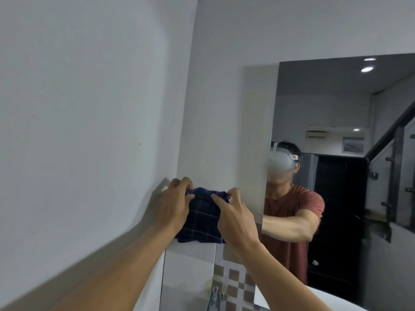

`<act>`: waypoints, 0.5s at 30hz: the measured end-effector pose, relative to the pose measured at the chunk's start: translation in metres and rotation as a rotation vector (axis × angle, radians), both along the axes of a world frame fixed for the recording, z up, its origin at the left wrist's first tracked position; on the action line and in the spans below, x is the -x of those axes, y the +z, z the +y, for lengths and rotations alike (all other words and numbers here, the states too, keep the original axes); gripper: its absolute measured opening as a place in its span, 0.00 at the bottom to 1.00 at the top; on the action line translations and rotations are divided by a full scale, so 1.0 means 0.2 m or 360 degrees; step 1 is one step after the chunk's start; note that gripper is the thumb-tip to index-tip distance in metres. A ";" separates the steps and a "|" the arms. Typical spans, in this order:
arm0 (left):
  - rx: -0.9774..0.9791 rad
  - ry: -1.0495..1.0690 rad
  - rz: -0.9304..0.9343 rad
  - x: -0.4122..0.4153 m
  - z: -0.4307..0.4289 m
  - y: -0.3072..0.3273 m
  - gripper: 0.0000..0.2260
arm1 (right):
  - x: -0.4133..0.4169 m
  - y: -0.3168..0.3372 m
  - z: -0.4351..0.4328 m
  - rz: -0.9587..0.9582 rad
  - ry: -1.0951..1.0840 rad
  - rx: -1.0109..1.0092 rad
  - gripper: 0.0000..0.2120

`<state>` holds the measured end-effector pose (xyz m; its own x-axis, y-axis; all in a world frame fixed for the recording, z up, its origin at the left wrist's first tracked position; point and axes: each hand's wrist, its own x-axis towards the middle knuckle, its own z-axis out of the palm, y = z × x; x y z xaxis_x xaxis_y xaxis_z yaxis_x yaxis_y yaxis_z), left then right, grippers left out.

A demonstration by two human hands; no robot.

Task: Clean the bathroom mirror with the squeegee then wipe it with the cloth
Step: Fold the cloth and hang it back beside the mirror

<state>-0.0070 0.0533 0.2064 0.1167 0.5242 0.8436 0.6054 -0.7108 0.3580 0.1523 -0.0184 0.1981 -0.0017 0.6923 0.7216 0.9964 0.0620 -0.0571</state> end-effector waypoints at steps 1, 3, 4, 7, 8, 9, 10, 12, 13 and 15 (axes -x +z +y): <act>0.0012 -0.0006 0.0035 0.00 0.00 -0.01 0.02 | 0.00 0.00 0.00 -0.0010 0.0005 0.0028 0.27; 0.0072 -0.0043 0.0078 0.00 0.01 -0.04 0.04 | -0.01 -0.01 -0.01 -0.0047 0.0008 0.0080 0.27; 0.0104 -0.0056 0.0070 0.00 0.01 -0.06 0.05 | -0.01 -0.02 -0.01 -0.0060 0.0010 0.0095 0.27; 0.0161 -0.0075 -0.0003 -0.01 0.01 -0.10 0.05 | -0.01 -0.04 -0.02 -0.0034 0.0024 0.0122 0.27; 0.0179 -0.0085 -0.0032 -0.01 0.01 -0.10 0.05 | -0.01 -0.05 -0.03 -0.0027 0.0032 0.0131 0.27; 0.0203 -0.0099 -0.0058 -0.01 0.01 -0.11 0.05 | -0.01 -0.05 -0.03 -0.0020 0.0042 0.0146 0.27; 0.0232 -0.0117 -0.0081 -0.01 0.01 -0.11 0.05 | 0.00 -0.06 -0.04 -0.0010 0.0048 0.0158 0.26; 0.0272 -0.0119 -0.0080 -0.01 0.00 -0.11 0.05 | 0.00 -0.05 -0.06 -0.0006 0.0033 0.0165 0.23; 0.0282 -0.0113 -0.0062 0.00 -0.01 -0.11 0.06 | 0.01 -0.05 -0.07 -0.0043 0.0009 0.0137 0.20; 0.0288 -0.0110 -0.0037 0.01 -0.02 -0.09 0.08 | 0.01 -0.05 -0.07 -0.0163 -0.0020 0.0060 0.14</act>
<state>-0.0092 0.0491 0.1875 0.1392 0.6592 0.7389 0.5477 -0.6730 0.4972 0.1505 -0.0325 0.1883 -0.0650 0.7193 0.6917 0.9979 0.0491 0.0428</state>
